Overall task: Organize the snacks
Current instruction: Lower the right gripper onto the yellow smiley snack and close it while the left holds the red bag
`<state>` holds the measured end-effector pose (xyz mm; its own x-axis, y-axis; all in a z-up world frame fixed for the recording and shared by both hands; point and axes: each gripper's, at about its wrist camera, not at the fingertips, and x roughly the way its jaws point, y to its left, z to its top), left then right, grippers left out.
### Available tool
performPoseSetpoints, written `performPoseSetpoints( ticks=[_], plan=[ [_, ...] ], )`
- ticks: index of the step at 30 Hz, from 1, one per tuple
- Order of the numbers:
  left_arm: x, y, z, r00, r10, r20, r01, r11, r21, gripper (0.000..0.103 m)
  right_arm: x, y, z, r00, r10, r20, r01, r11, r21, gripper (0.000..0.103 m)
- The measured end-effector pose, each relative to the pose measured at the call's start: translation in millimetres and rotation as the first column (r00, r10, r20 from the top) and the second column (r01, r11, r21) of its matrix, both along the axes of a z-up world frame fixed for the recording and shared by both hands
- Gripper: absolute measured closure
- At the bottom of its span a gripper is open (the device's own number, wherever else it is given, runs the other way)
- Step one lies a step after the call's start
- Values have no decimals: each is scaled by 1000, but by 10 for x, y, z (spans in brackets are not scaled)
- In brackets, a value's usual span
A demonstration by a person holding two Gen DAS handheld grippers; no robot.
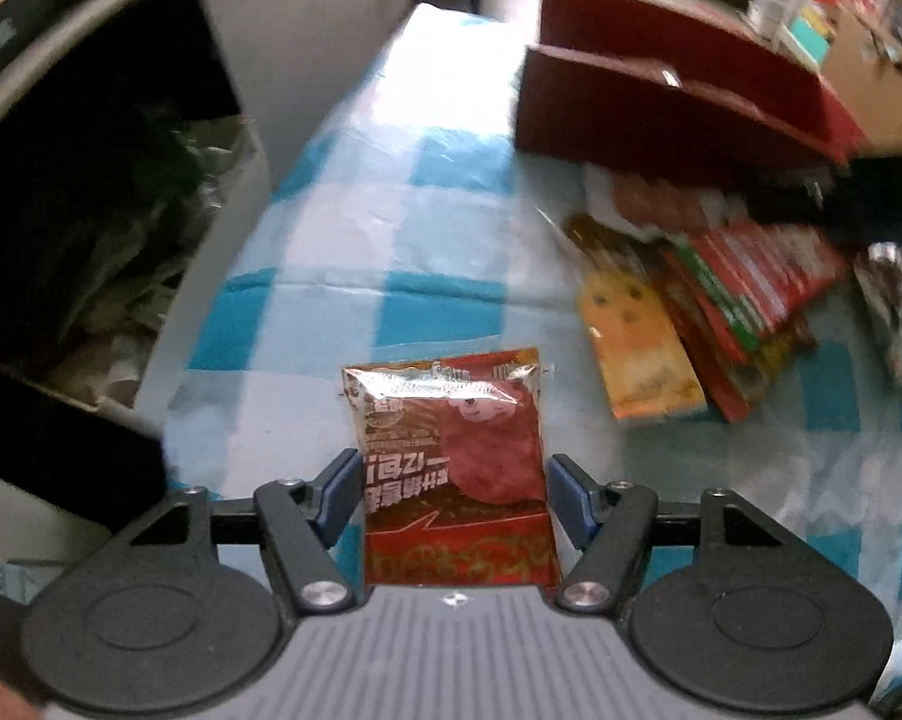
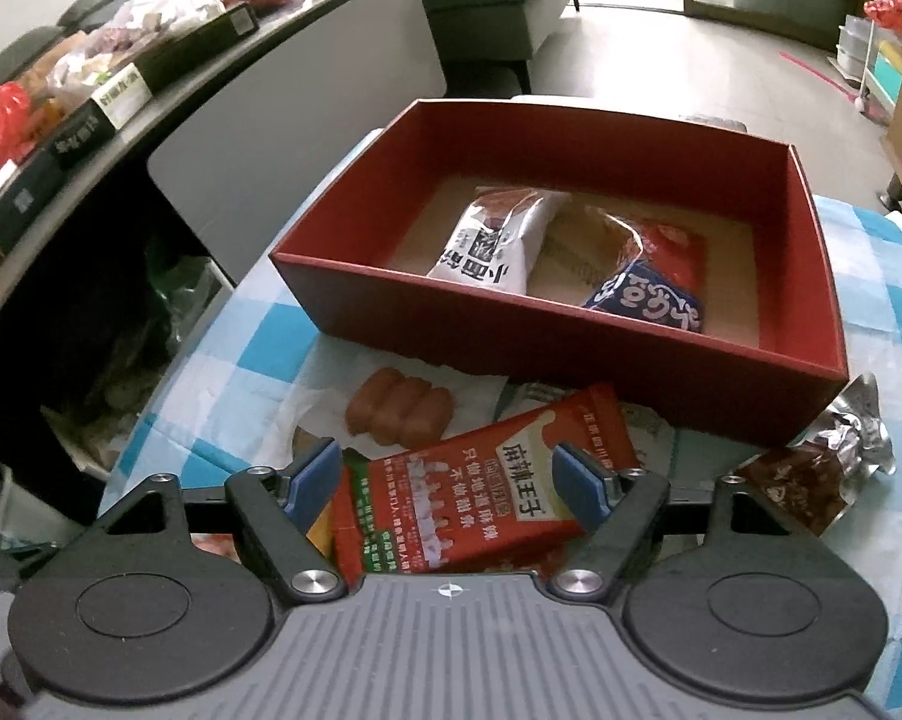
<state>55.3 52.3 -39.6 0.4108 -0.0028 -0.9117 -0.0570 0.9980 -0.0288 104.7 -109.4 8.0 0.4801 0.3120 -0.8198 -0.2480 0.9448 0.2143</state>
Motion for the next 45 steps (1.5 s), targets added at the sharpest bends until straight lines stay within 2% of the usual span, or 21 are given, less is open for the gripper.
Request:
performPoseSetpoints(
  ticks=[7,11,14,15,21,22,23,24,26,29,34,36,38,39,42,45],
  plan=[
    [62,287,168,995,89,34,-85,989,-123,43,-132,202,1,996,86,-9,-85,996,6,22],
    [59,345,232,994,89,56,-80,985,-150,43,-149,413,-42,990,141,-30,-140,990,16,25],
    [73,421,252,993,104,56,-93,981,-167,43,-135,579,-95,982,183,-54,-181,982,47,32],
    [86,459,249,992,110,56,-99,980,-172,43,-123,612,-115,979,191,-67,-186,980,67,38],
    [148,552,187,994,108,26,-101,976,-195,43,-36,686,-321,966,184,-181,-164,979,123,38],
    [145,543,182,995,98,18,-92,974,-205,43,-25,686,-361,967,168,-189,-151,983,104,38],
    [142,531,178,996,87,13,-82,973,-216,43,-6,687,-413,968,156,-196,-142,986,86,44],
    [137,517,179,997,78,10,-74,972,-223,43,0,681,-438,969,150,-198,-134,987,91,45],
    [127,493,191,997,70,15,-65,973,-220,43,10,720,-417,971,150,-186,-135,987,89,45],
    [117,487,192,997,73,18,-68,977,-202,43,9,833,-413,975,161,-151,-159,987,25,45],
    [97,486,170,997,82,13,-79,985,-156,43,-106,1114,-426,969,234,-78,-244,955,-167,46],
    [84,499,173,997,78,14,-75,983,-167,43,-105,1080,-420,970,228,-82,-238,960,-148,46],
    [66,495,177,997,70,17,-66,984,-165,43,-94,995,-396,970,220,-104,-232,966,-115,52],
    [58,484,177,998,64,17,-60,985,-163,43,-100,937,-386,971,211,-113,-223,968,-113,58],
    [48,443,174,999,35,8,-33,984,-174,43,-153,773,-381,973,183,-139,-197,976,-90,67],
    [35,385,166,1000,7,4,-6,985,-171,42,-236,730,-396,973,172,-153,-186,979,-79,65]
  ],
)
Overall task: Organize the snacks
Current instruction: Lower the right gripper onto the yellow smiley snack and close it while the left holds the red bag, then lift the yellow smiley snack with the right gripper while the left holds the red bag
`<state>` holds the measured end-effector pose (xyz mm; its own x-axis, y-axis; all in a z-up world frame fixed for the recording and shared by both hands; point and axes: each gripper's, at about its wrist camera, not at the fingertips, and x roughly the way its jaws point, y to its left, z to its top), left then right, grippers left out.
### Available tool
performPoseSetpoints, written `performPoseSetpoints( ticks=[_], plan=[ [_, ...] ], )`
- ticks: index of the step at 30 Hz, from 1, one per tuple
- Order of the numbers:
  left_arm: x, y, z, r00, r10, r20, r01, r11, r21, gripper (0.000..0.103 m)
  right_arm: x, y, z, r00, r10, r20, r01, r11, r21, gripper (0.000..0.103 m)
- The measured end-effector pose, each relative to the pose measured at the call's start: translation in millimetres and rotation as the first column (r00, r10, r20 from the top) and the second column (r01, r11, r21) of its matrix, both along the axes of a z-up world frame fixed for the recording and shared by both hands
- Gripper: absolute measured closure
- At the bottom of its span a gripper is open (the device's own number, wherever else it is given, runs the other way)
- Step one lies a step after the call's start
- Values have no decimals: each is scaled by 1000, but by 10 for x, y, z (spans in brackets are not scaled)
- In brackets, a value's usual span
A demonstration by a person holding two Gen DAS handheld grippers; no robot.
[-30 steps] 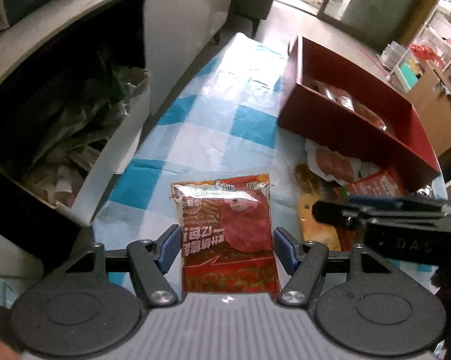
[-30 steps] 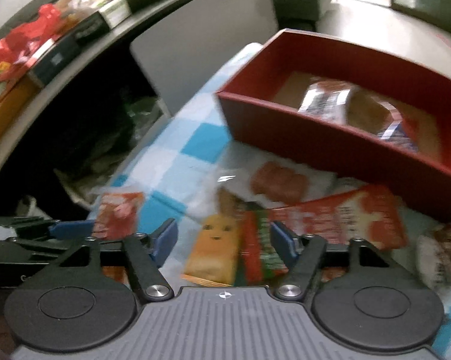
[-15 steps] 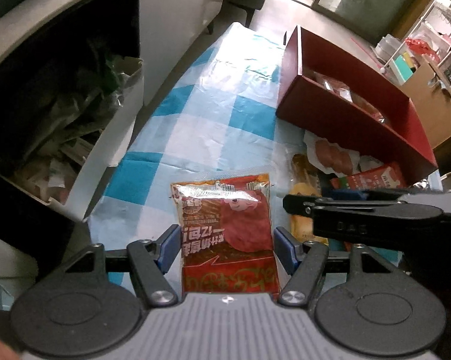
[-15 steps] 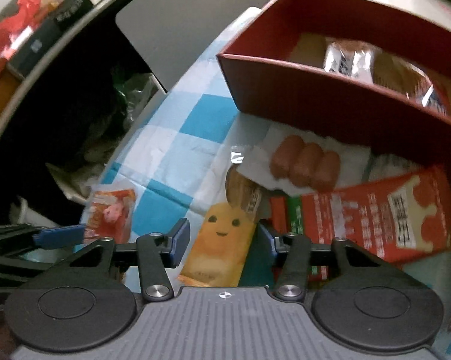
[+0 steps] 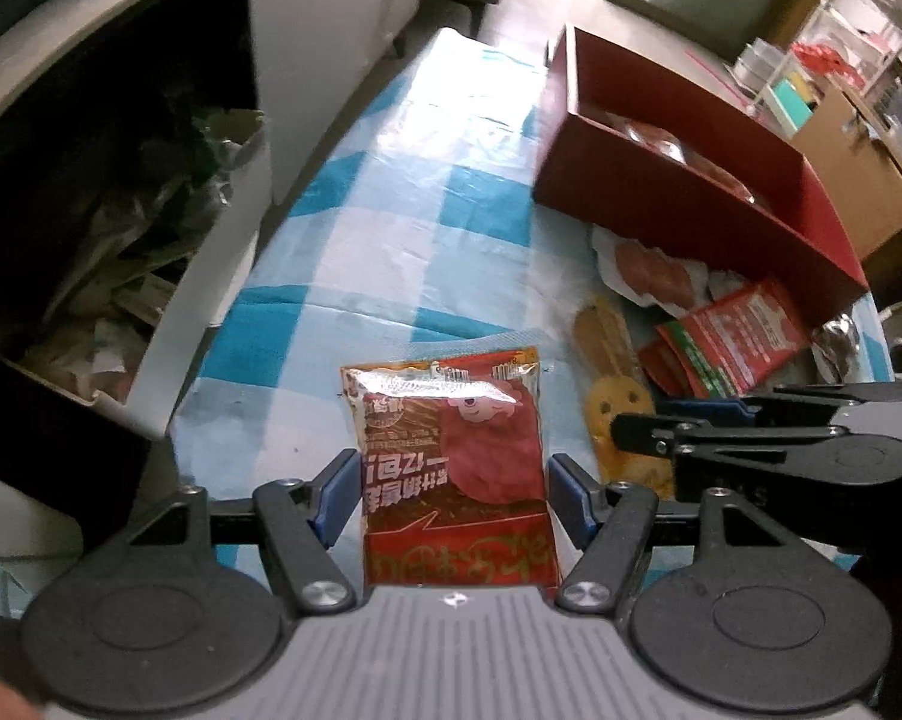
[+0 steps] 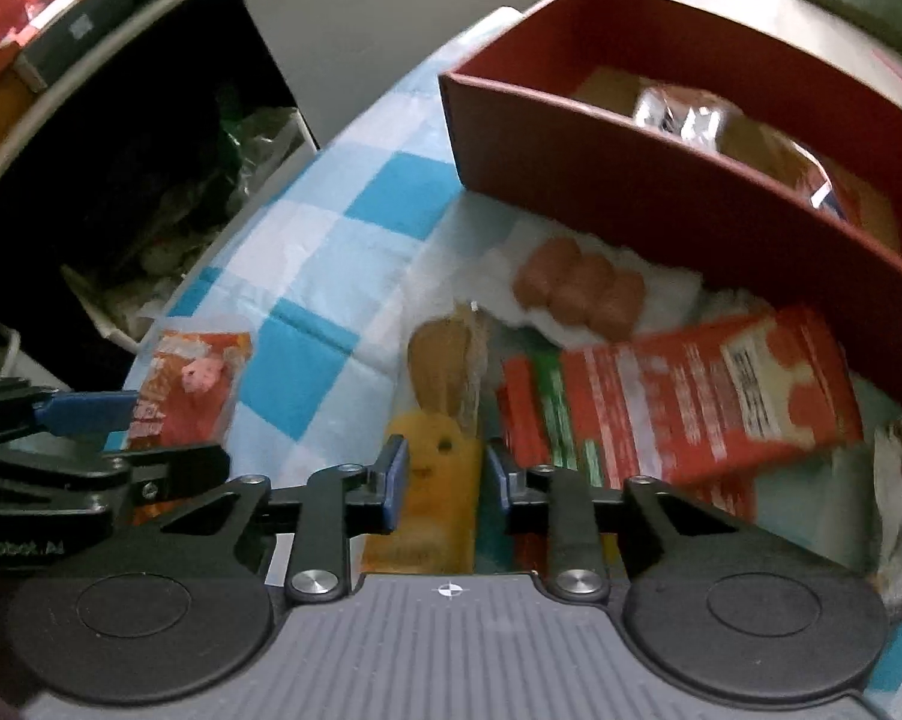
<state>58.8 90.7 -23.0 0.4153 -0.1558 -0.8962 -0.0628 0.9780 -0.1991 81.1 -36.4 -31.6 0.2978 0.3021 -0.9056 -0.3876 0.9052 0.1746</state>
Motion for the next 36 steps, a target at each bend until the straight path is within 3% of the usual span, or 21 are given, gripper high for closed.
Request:
performPoseSetpoints(
  ticks=[6,11,16,18,20,23,26,28,36],
  plan=[
    [20,64,-49,999,47,-17,-47,999,16,42,50,199,-31,998,11,54,-11,1000,-12,48],
    [43,170,-109,996,85,-39,-84,996,23,42,110,387,-91,993,37,109,-28,996,-80,38],
    [44,239,-147,993,102,-59,-102,995,10,42,83,356,-134,993,25,115,-19,998,-55,22],
    [44,217,-152,994,90,-60,-89,996,12,42,78,328,-147,992,25,125,-21,999,-33,20],
    [48,169,-169,995,73,-66,-72,997,26,42,71,326,-140,990,56,132,-51,998,-44,22],
    [37,115,-183,996,53,-70,-51,998,32,42,-3,401,-135,982,99,163,-78,988,-131,36],
    [24,59,-182,997,29,-67,-27,999,35,42,-29,343,-89,984,83,155,-62,989,-132,58],
    [16,27,-187,997,11,-71,-9,1000,25,42,-37,240,-59,991,50,121,-39,995,-93,64],
    [14,-74,-129,999,-19,-47,20,1000,15,42,-250,-43,57,994,-16,105,19,999,-31,64]
  ],
)
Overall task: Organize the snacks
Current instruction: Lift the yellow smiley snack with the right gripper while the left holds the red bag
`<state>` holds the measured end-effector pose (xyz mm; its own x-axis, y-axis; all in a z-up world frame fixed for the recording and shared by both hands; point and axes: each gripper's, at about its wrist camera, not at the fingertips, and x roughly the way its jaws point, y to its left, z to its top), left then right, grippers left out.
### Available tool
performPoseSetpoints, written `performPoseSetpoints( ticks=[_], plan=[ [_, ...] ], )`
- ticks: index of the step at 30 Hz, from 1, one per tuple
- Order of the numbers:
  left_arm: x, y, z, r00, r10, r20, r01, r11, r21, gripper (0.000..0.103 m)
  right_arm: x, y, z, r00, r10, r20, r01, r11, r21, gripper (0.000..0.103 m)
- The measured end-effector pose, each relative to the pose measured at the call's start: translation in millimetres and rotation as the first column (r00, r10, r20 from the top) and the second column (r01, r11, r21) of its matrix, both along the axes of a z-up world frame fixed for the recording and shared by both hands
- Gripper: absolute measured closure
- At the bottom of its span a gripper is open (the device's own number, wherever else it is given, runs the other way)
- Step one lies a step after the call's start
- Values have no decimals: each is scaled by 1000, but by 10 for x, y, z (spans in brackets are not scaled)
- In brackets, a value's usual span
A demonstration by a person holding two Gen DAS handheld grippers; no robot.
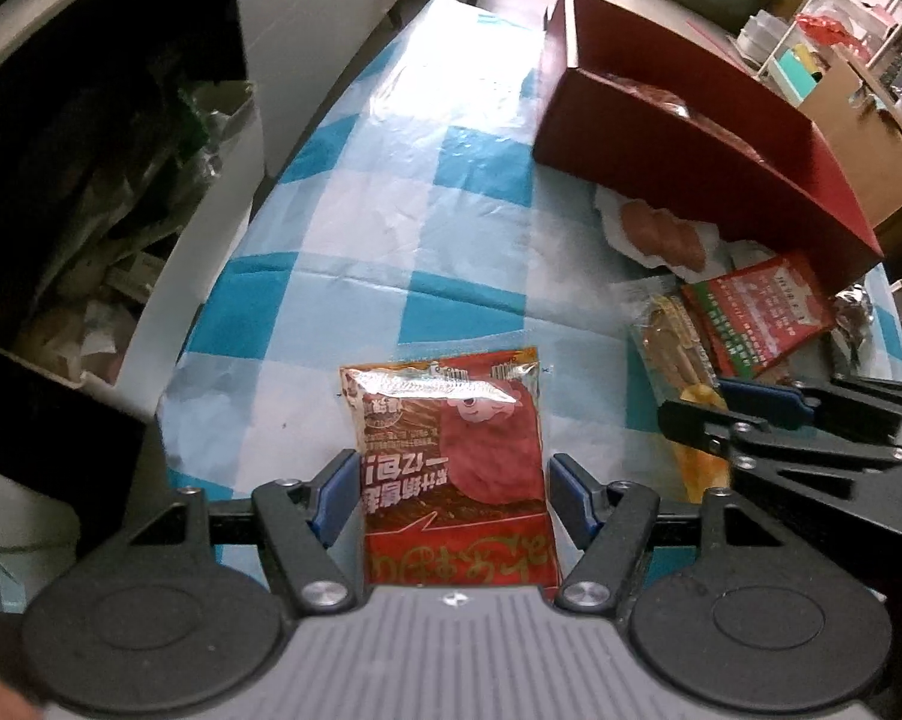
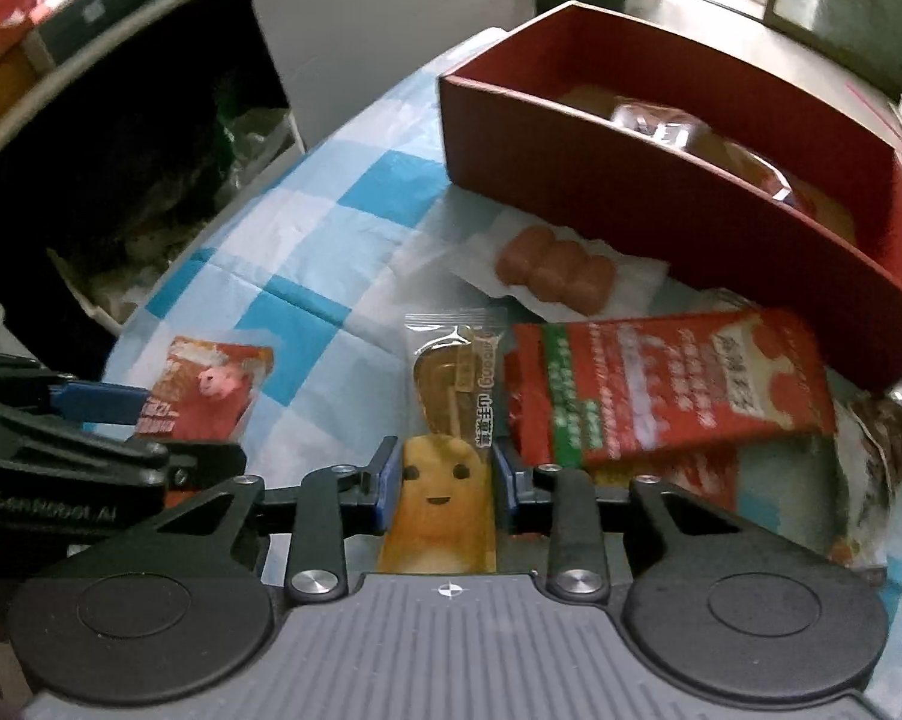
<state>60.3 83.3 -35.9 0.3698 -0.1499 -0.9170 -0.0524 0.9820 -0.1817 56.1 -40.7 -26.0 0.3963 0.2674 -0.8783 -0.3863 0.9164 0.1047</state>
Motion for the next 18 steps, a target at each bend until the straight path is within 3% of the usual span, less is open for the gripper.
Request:
performPoseSetpoints(
  ticks=[10,14,18],
  plan=[
    [53,-198,183,997,-24,78,24,1000,-10,42,-109,-198,258,998,-34,45,30,996,84,64],
    [75,-315,235,993,-38,116,34,999,37,42,-113,-279,283,998,-45,46,40,995,96,64],
    [113,-361,131,996,-46,78,42,997,59,42,-147,-353,207,999,-43,23,41,994,100,65]
  ],
)
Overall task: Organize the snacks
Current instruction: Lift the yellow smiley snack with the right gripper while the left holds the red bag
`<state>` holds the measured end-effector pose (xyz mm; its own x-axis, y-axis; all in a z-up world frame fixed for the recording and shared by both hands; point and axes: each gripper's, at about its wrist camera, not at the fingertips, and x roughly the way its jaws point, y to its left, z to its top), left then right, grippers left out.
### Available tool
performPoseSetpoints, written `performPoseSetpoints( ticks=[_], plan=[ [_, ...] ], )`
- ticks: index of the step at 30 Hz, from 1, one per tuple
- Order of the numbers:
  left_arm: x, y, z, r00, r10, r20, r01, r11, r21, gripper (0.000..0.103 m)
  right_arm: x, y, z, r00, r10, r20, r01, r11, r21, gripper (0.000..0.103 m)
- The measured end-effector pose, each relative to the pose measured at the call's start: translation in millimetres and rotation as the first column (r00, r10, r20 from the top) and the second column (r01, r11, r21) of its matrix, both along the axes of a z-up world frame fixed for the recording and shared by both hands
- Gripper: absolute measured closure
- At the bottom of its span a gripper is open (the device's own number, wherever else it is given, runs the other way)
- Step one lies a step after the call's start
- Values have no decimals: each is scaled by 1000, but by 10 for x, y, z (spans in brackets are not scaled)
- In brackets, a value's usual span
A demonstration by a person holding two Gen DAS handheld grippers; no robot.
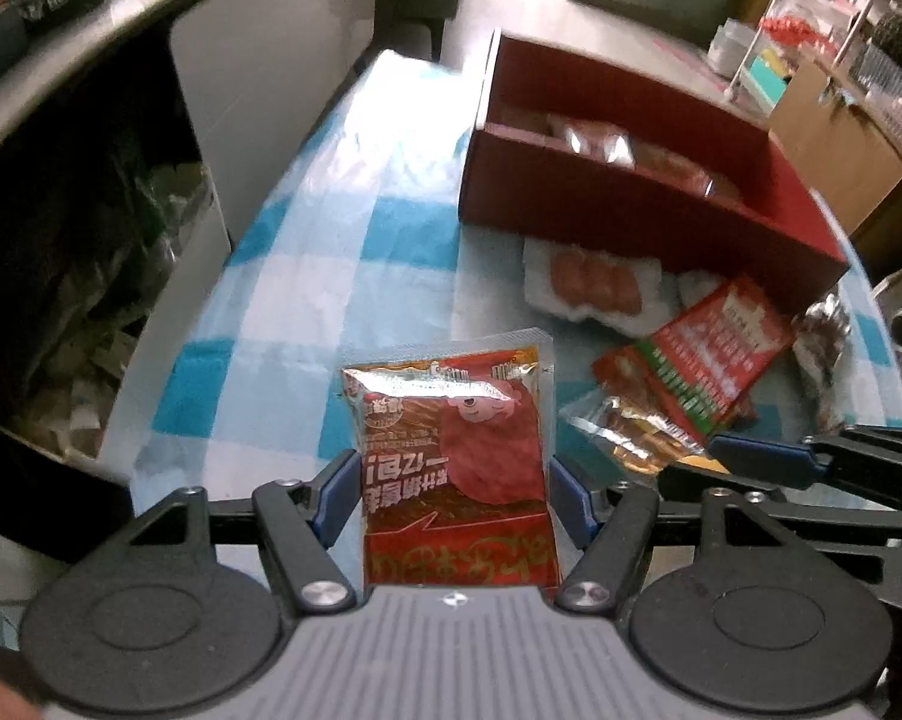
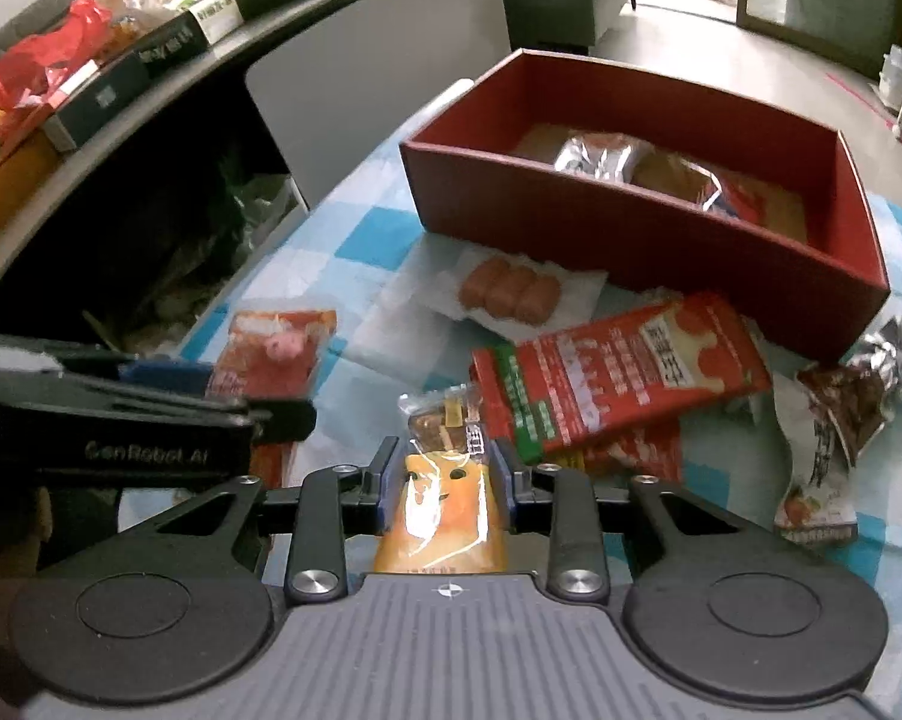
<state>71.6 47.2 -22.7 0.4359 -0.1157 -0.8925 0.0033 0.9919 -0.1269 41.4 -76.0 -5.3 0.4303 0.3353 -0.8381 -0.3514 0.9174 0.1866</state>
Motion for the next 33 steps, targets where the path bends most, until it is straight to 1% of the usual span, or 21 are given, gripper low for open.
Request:
performPoseSetpoints(
  ticks=[3,6,8,9,10,11,13,15,18,19,20,21,22,23,24,25,27,31,33],
  plan=[
    [6,-20,-104,999,-7,-36,8,1000,18,42,-38,-42,-128,1000,4,-30,-4,1000,-21,64],
    [16,-56,-195,997,-17,-69,20,999,46,40,-65,-53,-277,997,15,-69,-18,999,-36,58],
    [21,-64,-245,996,-16,-92,20,999,42,40,-66,-39,-368,995,26,-92,-30,998,-52,56],
    [25,-70,-265,995,-16,-103,20,999,41,38,-66,-21,-375,996,32,-87,-37,998,-50,51],
    [21,-79,-267,995,-17,-101,21,999,44,36,-62,6,-368,996,42,-84,-46,998,-48,42],
    [18,-89,-270,995,-20,-99,25,999,47,36,-52,39,-369,995,57,-85,-61,997,-48,38],
    [11,-104,-284,995,-30,-95,36,997,64,32,-49,119,-376,994,79,-79,-84,995,-63,27],
    [-2,-86,-296,996,-25,-90,32,996,79,30,-87,241,-389,993,106,-55,-112,987,-113,24],
    [-21,-9,-303,997,-14,-80,21,996,86,30,-182,406,-428,987,161,-4,-158,964,-215,24],
    [-37,3,-304,997,-20,-75,27,995,96,32,-210,439,-443,985,172,8,-166,956,-241,26],
    [-51,2,-305,997,-25,-72,33,993,113,33,-232,448,-440,984,176,15,-167,954,-248,27],
    [-73,-12,-312,997,-32,-70,41,990,134,35,-221,434,-420,985,170,15,-161,955,-248,34],
    [-97,-30,-309,997,-44,-63,53,988,146,36,-206,410,-396,987,162,16,-153,956,-250,46],
    [-102,-38,-302,997,-50,-61,59,987,147,36,-176,367,-370,989,145,12,-138,960,-243,54],
    [-102,-38,-296,996,-56,-67,64,989,135,36,-139,308,-345,992,125,2,-122,967,-224,59],
    [-98,-26,-292,996,-55,-70,64,990,126,36,-113,257,-332,994,110,-11,-110,974,-198,60],
    [-92,3,-265,997,-38,-62,45,991,124,37,-122,214,-324,995,100,-17,-101,977,-186,62],
    [-80,88,-136,1000,-12,-26,13,999,47,37,-154,142,-234,996,89,-14,-90,987,-131,63],
    [-78,95,-88,1000,-4,-8,4,999,38,37,-149,90,-156,998,70,-1,-70,993,-100,63]
  ],
)
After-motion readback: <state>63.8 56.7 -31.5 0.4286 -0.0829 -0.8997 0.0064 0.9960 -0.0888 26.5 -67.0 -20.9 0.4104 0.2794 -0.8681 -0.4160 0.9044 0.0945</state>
